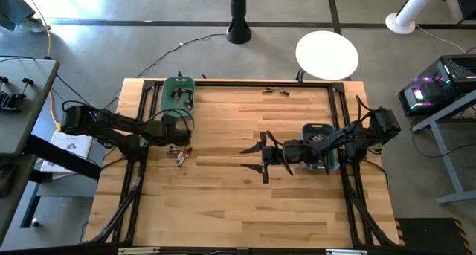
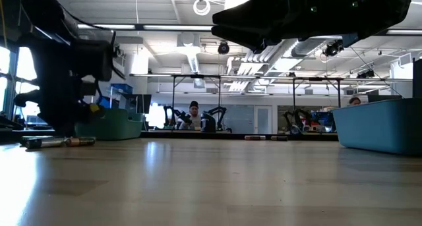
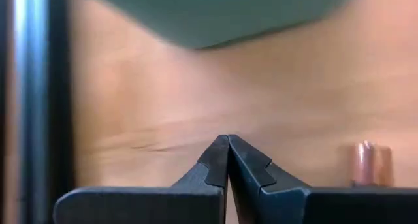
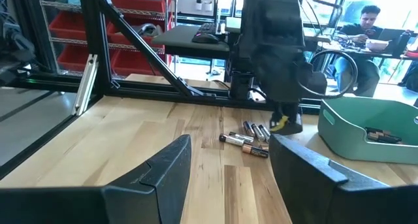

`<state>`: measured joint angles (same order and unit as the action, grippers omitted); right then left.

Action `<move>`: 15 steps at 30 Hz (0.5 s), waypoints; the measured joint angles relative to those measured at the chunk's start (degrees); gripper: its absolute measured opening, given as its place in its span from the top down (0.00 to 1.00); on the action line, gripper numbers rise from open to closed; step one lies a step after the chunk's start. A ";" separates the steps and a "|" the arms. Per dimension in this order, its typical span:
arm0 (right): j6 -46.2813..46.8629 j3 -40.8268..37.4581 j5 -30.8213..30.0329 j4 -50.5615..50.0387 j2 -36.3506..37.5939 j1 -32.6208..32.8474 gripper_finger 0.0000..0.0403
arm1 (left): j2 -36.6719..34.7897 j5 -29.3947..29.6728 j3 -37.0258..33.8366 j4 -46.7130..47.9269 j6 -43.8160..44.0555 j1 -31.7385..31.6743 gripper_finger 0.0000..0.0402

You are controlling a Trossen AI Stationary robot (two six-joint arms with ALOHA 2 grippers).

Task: Sort batteries
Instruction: Put the black battery into the green bin

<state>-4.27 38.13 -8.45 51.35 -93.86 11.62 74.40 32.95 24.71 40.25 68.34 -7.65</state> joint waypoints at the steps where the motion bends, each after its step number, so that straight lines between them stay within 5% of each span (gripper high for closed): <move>1: 0.00 0.00 0.00 0.14 0.00 0.00 0.50 | -0.27 -0.09 0.59 0.06 -0.18 1.36 1.00; 10: 0.42 0.00 -0.02 0.30 0.00 0.00 0.50 | -1.38 0.76 4.60 -1.71 -2.51 10.96 0.98; 15: 0.37 0.00 -0.02 0.30 0.00 0.00 0.50 | -1.38 0.76 4.69 -9.94 -5.46 14.16 0.87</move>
<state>-3.90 38.13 -8.47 51.66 -93.86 11.62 73.01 33.71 29.40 30.31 62.87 6.51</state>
